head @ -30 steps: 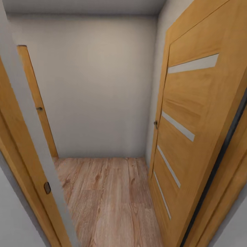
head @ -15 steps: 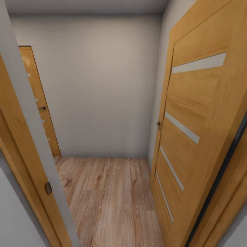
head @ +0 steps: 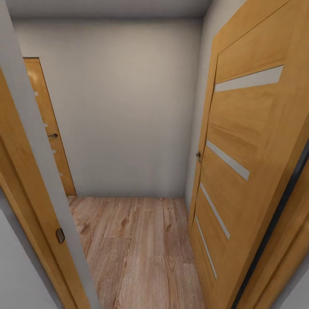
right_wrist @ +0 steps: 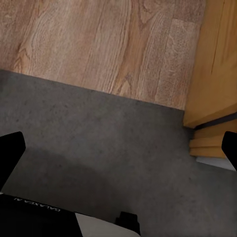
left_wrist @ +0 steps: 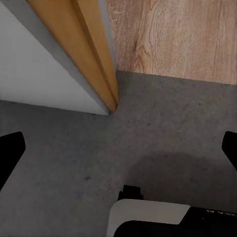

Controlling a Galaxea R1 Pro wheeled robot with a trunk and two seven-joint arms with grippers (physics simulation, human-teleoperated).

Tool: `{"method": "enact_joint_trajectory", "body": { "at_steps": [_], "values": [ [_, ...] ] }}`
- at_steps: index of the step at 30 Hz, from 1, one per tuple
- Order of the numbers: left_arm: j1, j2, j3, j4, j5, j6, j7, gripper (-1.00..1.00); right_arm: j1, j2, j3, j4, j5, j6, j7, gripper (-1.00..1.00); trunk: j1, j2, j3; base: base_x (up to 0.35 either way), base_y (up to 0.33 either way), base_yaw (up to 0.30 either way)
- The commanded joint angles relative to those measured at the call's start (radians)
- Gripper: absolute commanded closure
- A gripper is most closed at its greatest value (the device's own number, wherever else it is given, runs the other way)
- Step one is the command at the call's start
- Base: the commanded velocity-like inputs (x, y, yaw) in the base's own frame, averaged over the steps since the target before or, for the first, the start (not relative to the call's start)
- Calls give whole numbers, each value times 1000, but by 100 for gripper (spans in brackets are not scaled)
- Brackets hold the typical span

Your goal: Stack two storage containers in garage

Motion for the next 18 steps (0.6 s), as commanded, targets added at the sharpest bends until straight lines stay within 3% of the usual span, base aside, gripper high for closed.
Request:
{"method": "enact_joint_trajectory", "body": {
  "at_steps": [1,6,10,14,18],
  "values": [
    [-2,0,3,4,5,-8,-2,-100,-1,-1,3,1,3,-3,1,-100,0,-2,-1,0,0,0],
    [-2,1,3,5,4,-15,-2,-100,-1,-1,-9,1,-1,-4,-35,-100,0,-2,-1,0,0,0],
    [-2,-1,3,5,3,-30,-1,-100,-2,0,-81,1,-4,-5,-209,-100,0,-2,-1,0,0,0],
    [-2,-5,2,5,3,-28,-1,-100,-1,3,-98,1,-5,-4,-246,-100,0,-2,-1,0,0,0],
    [-2,3,4,6,4,-26,1,-100,-1,4,-100,1,-3,-4,-230,-100,0,-2,-1,0,0,0]
  ]
}}
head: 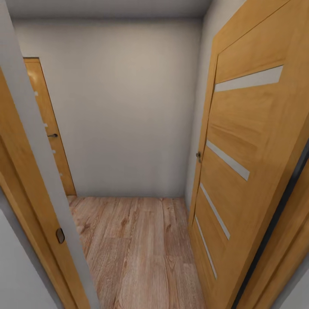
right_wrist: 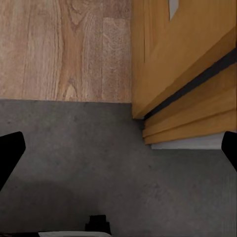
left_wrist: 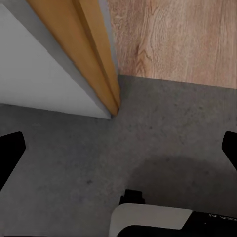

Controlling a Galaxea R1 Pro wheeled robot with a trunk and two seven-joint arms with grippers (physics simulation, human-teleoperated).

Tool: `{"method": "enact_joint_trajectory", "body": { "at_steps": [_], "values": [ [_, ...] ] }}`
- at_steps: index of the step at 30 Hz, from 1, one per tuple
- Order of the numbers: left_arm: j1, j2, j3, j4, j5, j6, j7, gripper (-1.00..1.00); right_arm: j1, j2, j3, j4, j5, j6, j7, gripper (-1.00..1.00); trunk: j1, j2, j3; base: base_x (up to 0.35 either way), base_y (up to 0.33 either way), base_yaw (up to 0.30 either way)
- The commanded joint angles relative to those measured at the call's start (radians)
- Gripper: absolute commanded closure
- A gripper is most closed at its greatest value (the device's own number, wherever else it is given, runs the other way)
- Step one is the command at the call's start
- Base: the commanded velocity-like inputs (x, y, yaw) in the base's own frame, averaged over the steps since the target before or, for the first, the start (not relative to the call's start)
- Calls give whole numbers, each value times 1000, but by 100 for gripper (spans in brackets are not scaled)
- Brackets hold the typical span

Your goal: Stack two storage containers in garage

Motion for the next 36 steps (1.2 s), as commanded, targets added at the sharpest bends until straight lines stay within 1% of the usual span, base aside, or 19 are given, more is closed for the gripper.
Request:
{"method": "enact_joint_trajectory", "body": {
  "at_steps": [1,2,3,4,7,9,16,23,26,27,30,36],
  "values": [
    [-2,5,6,4,6,-5,0,-100,-1,0,3,1,4,-2,15,-100,0,-2,-1,0,0,0],
    [-2,12,13,4,13,-3,4,-100,-1,0,3,1,4,-2,34,-100,0,-2,-1,0,0,0],
    [-2,19,27,4,28,-2,9,-100,-1,0,2,1,4,-2,50,-100,0,-2,-1,0,0,0],
    [-2,21,35,4,37,-1,13,-100,-1,0,2,1,4,-2,56,-100,0,-2,-1,0,0,0],
    [-2,35,79,4,100,0,50,-100,-1,0,2,1,5,-2,74,-100,0,-2,-1,0,0,0],
    [-2,34,88,4,112,-6,60,-100,-1,0,2,1,5,-2,77,-100,0,-2,-1,0,0,0],
    [-2,30,92,4,117,-10,60,-100,-1,0,3,1,5,-2,78,-100,0,-2,-1,0,0,0],
    [-2,25,88,4,117,-5,56,-100,-1,0,3,1,5,-2,78,-100,0,-2,-1,0,0,0],
    [-2,24,63,4,106,-2,21,-100,-1,0,3,1,5,-2,78,-100,0,-2,-1,0,0,0],
    [-2,24,51,4,101,0,-1,-100,-1,0,3,1,5,-2,78,-100,0,-2,-1,0,0,0],
    [-2,28,33,4,96,1,-43,-100,-1,0,3,1,5,-2,78,-100,0,-2,-1,32,0,0],
    [-2,32,24,4,93,3,-63,-100,-1,0,3,1,5,-2,78,-100,0,-2,-1,183,0,0]
  ]
}}
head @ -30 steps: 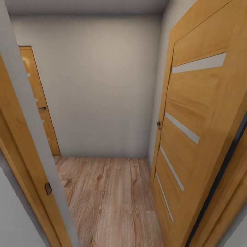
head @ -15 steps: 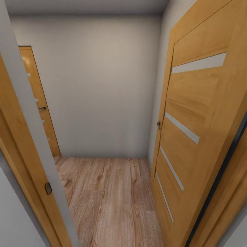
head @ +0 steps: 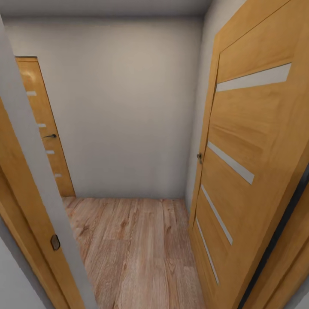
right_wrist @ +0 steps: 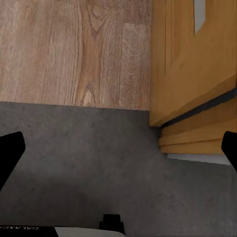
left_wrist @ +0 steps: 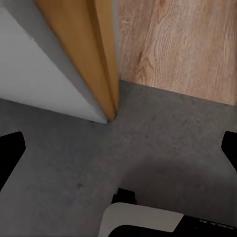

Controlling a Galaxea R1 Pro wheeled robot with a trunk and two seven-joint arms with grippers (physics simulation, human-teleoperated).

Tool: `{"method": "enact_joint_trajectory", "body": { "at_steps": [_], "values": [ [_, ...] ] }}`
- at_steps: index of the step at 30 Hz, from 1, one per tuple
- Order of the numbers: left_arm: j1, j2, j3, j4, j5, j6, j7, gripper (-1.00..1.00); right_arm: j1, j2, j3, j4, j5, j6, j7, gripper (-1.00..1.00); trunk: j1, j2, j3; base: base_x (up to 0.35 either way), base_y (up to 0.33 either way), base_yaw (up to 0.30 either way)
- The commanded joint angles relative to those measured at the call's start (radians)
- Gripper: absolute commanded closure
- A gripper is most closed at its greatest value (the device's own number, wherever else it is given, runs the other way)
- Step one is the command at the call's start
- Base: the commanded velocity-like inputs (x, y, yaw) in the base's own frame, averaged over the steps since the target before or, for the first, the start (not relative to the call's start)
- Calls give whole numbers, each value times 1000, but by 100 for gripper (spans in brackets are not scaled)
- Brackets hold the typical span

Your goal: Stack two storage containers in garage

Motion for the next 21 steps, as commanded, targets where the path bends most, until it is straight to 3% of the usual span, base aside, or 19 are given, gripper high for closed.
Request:
{"method": "enact_joint_trajectory", "body": {
  "at_steps": [1,11,21],
  "values": [
    [-2,0,5,4,0,-7,-1,-100,-1,0,3,1,3,-3,-2,-100,1,-1,-1,296,0,0],
    [-2,-7,5,4,-1,-6,-3,-100,0,0,3,1,4,-3,-2,-100,1,-1,-1,312,0,0],
    [-2,-20,3,4,0,-8,-9,-100,0,0,3,1,6,-3,1,-100,1,-1,-1,52,0,0]
  ]
}}
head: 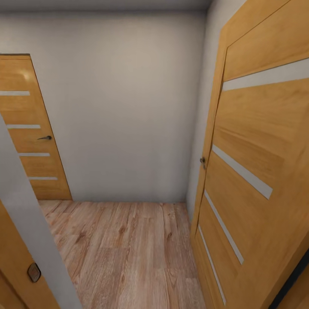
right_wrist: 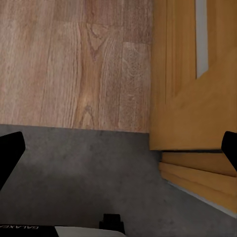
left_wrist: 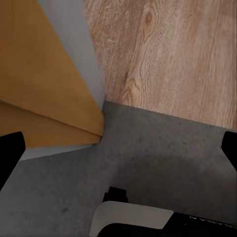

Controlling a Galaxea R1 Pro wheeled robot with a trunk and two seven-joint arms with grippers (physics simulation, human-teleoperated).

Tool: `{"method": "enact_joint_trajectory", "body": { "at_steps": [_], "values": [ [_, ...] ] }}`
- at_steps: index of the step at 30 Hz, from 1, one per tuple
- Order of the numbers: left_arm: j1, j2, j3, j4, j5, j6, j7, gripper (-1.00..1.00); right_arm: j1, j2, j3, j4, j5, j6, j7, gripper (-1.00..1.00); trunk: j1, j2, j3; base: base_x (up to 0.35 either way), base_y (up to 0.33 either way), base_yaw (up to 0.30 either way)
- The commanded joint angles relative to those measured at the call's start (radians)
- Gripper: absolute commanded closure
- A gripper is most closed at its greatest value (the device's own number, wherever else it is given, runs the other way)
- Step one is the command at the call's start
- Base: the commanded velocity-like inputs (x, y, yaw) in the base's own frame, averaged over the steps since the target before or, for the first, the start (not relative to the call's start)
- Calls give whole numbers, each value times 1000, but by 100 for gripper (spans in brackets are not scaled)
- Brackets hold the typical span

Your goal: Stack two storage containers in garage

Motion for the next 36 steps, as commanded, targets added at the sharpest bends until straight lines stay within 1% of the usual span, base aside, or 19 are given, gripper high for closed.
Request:
{"method": "enact_joint_trajectory", "body": {
  "at_steps": [1,5,8,13,21,27,36],
  "values": [
    [-1,-6,5,4,0,-7,-1,-100,-1,0,3,1,4,-3,-1,-100,0,-2,-1,1,0,0],
    [-2,-18,4,6,-1,-8,0,-100,-1,0,4,1,5,-3,-1,-100,0,-2,-1,0,0,0],
    [-2,-21,4,6,-1,-8,0,-100,-1,0,4,1,4,-3,-1,-100,0,-2,-1,0,0,0],
    [-2,-21,4,6,-3,-8,1,-100,-1,0,4,1,5,-3,-1,-100,0,-2,-1,10,-14,0],
    [-2,-19,5,6,-3,-7,2,-100,-1,0,4,1,4,-3,-1,-100,0,-2,-1,148,-138,0],
    [-2,-18,5,6,-3,-7,2,-100,-1,0,4,1,4,-3,-1,-100,0,-2,-1,22,-21,5],
    [-2,-17,5,6,-3,-7,2,-100,-1,0,3,1,4,-3,-1,-100,0,-2,-1,1,-1,79]
  ]
}}
